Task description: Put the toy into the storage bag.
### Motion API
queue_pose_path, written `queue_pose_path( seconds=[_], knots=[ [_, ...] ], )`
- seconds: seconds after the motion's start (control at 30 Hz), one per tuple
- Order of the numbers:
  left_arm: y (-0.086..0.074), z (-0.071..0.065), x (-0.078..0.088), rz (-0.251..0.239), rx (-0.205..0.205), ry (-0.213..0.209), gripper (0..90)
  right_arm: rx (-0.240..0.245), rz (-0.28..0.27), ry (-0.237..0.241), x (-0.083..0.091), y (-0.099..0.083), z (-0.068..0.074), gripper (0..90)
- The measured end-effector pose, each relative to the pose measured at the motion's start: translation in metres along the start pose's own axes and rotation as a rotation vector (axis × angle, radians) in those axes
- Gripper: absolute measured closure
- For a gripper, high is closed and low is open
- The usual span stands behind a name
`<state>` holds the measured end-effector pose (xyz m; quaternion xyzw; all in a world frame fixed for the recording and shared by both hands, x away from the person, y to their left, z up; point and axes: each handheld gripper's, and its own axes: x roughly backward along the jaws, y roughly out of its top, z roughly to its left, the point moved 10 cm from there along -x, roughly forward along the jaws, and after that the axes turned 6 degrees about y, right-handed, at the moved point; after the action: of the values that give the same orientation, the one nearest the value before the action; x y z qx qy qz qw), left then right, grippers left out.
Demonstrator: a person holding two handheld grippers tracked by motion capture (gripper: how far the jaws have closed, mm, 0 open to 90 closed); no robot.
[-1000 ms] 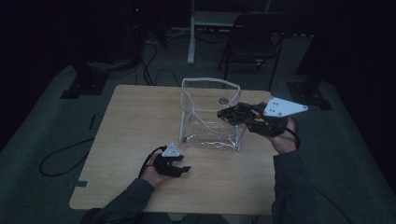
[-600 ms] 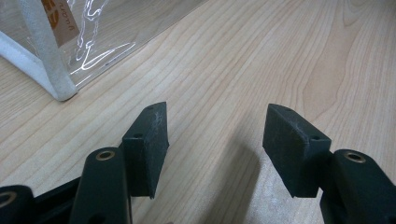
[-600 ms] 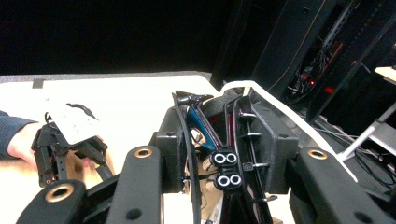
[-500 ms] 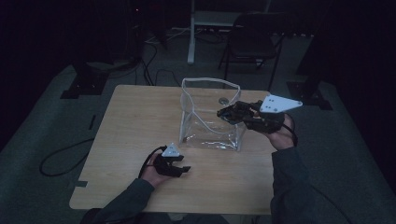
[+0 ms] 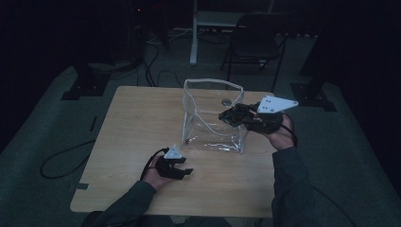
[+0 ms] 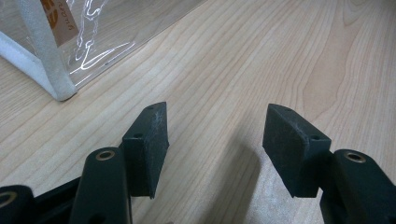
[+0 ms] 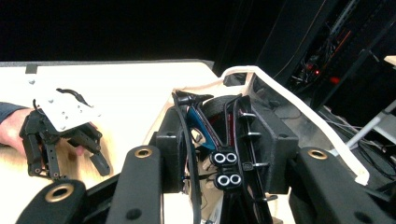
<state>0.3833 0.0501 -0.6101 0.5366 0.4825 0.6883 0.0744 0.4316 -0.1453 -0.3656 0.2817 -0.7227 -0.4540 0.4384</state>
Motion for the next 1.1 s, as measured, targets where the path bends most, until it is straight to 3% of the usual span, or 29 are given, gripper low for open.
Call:
queue_pose_path(
  seconds=[1.1],
  knots=[
    [0.000,0.000,0.000,0.000,0.001,0.002,40.9,-0.021,0.055,0.056,-0.023,-0.025,0.010,59.4]
  ],
)
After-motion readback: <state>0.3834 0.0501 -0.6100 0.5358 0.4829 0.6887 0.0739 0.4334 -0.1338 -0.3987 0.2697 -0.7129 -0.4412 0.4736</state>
